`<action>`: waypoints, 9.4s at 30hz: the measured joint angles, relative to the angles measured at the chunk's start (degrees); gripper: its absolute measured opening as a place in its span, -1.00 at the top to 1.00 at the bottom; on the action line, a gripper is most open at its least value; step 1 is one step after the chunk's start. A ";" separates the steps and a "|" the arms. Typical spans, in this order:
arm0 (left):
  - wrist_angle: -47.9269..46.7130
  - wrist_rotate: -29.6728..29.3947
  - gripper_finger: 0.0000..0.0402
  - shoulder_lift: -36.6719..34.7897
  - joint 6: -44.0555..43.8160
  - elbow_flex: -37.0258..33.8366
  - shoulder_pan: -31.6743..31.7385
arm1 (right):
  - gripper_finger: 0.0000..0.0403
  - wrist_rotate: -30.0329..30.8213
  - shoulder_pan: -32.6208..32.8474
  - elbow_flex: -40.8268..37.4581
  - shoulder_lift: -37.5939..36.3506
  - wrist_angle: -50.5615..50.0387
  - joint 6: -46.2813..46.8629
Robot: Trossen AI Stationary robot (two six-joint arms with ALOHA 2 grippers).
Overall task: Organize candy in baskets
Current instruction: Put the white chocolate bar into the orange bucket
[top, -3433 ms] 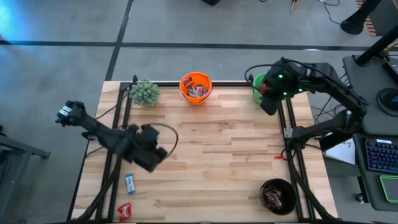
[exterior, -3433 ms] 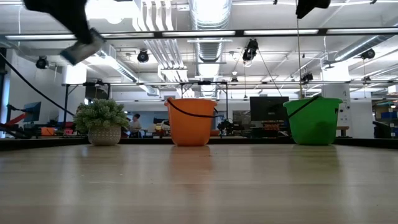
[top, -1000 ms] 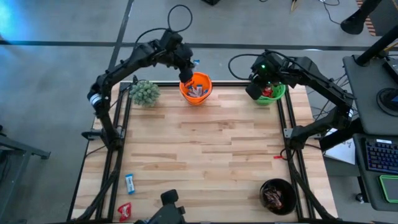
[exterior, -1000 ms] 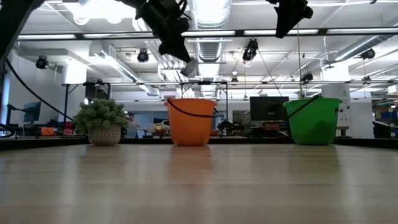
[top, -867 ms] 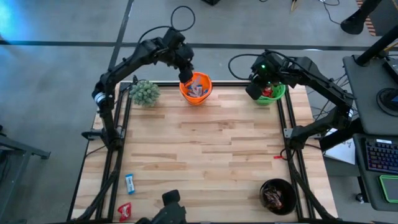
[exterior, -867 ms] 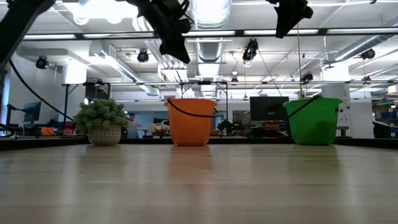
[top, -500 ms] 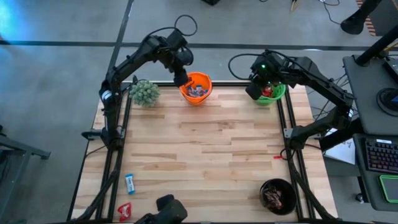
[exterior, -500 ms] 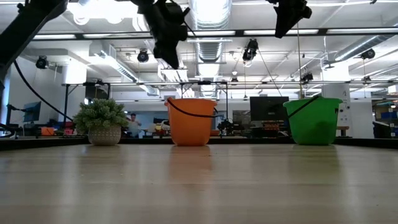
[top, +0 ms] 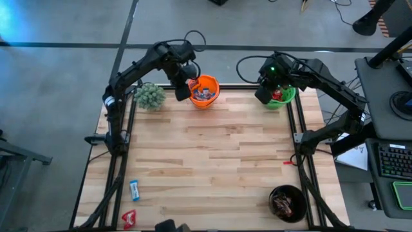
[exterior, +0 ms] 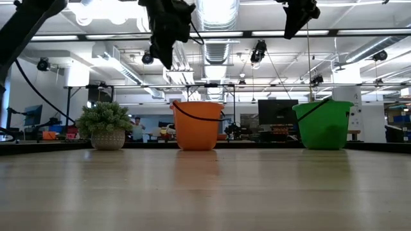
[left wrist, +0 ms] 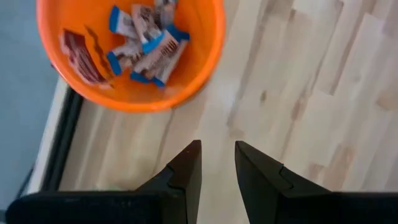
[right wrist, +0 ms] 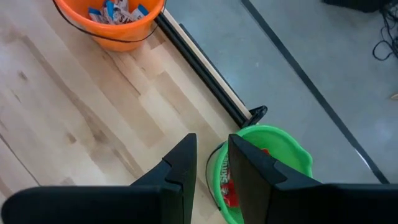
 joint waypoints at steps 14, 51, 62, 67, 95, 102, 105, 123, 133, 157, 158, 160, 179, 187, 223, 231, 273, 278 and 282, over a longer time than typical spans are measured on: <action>-0.37 -0.15 0.60 -9.16 -5.99 -4.24 -5.75 | 0.59 -8.45 0.00 -0.09 0.78 0.28 -2.56; 0.81 -1.09 0.60 -47.71 -29.57 -40.00 -19.35 | 0.59 -19.63 18.32 -0.15 11.88 20.89 11.26; -0.35 1.44 0.57 -54.07 -50.64 -44.51 -26.58 | 0.59 -17.73 19.54 0.38 11.52 25.14 14.35; -0.35 2.03 0.40 -56.38 -56.61 -48.19 -30.88 | 0.59 -16.94 19.54 0.59 11.47 25.94 14.39; 7.85 0.25 0.10 -51.02 -101.10 -68.79 -59.97 | 0.59 -16.36 19.54 0.63 9.91 13.08 11.53; 10.21 -0.12 0.10 -45.88 -112.55 -68.79 -65.41 | 0.59 -16.43 19.54 0.66 7.46 11.27 9.44; 13.09 -0.15 0.10 -43.28 -116.18 -68.79 -67.58 | 0.59 -16.48 19.54 0.66 6.49 11.14 8.51; 17.35 8.20 0.10 -36.32 -130.41 -68.79 -73.43 | 0.59 -16.87 19.54 0.66 3.60 3.22 3.15; 30.34 8.00 0.10 -36.49 -137.82 -75.79 -78.43 | 0.59 -16.88 20.45 0.66 2.60 2.19 3.02; 50.69 7.87 0.10 -36.67 -144.64 -90.67 -81.38 | 0.59 -17.00 22.03 0.66 2.56 2.25 6.05; 50.77 7.87 0.10 -36.67 -144.57 -90.80 -81.40 | 0.59 -17.06 22.05 0.66 2.56 2.25 6.14; 50.99 7.87 0.10 -36.67 -144.40 -91.17 -81.52 | 0.59 -17.93 22.05 0.66 2.56 2.24 6.72; 58.01 7.76 0.58 -36.56 -140.76 -95.81 -81.56 | 0.59 -20.98 22.05 0.66 2.56 2.44 6.76; 61.19 7.12 0.95 -36.86 -133.66 -94.41 -81.64 | 0.59 -20.96 22.05 0.63 2.56 2.74 5.96; 38.83 -42.78 0.99 -38.71 -86.28 -62.19 -78.88 | 0.59 -24.38 22.38 0.57 5.31 2.78 14.82; 35.27 -49.85 0.99 -40.38 -70.71 -55.60 -74.44 | 0.59 -24.37 24.62 0.57 8.57 8.98 15.10; 55.98 -30.83 0.99 -40.50 -13.42 -38.76 -50.29 | 0.03 -19.72 32.02 0.59 14.32 52.94 10.17; 58.60 -26.68 0.99 -40.49 -11.07 -38.76 -48.31 | 0.03 -17.66 31.95 0.59 14.34 52.89 6.59; 59.71 -22.86 0.99 -40.47 -10.64 -38.76 -46.34 | 0.03 -16.90 31.93 0.59 14.34 54.25 4.69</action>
